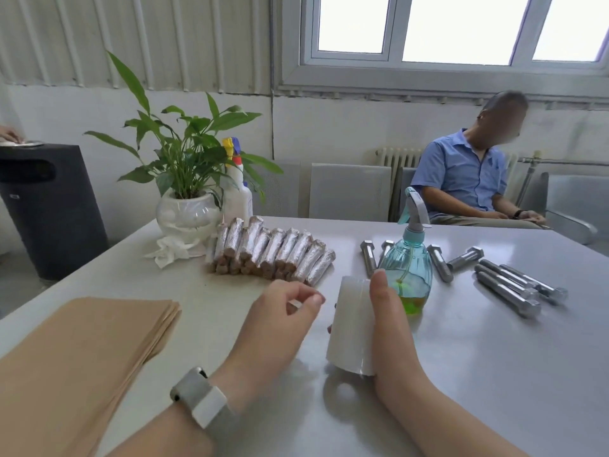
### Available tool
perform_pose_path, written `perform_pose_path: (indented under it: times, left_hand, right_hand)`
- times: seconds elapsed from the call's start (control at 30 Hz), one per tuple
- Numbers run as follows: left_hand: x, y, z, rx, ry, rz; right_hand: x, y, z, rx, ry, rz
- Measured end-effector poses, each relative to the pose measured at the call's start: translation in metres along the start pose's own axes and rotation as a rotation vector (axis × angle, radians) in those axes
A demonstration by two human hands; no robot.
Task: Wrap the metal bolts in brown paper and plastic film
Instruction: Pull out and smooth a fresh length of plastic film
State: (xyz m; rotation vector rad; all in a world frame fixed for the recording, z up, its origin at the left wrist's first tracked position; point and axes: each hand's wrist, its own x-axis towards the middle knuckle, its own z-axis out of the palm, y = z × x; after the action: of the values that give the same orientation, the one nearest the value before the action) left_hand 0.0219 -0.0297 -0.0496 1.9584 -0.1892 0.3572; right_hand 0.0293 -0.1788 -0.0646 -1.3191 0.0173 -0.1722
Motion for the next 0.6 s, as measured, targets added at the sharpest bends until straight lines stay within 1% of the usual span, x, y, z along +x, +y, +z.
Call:
perform_pose_path:
  times: [0.1,0.23,0.43,0.6]
  left_hand:
    - [-0.013,-0.007,0.011,0.148,-0.069,0.044]
    - [-0.016,-0.009,0.012,0.208,-0.12,0.101]
    - [-0.01,-0.016,0.008,0.273,-0.136,0.097]
    - [-0.005,-0.017,0.001,0.289,-0.189,0.108]
  right_hand:
    - [0.004,0.0,-0.003,0.009,0.062,-0.049]
    - [0.005,0.002,-0.005,-0.008,0.095,-0.071]
    - [0.007,0.003,-0.004,-0.044,0.09,-0.096]
    - [0.007,0.002,-0.002,-0.041,0.064,-0.075]
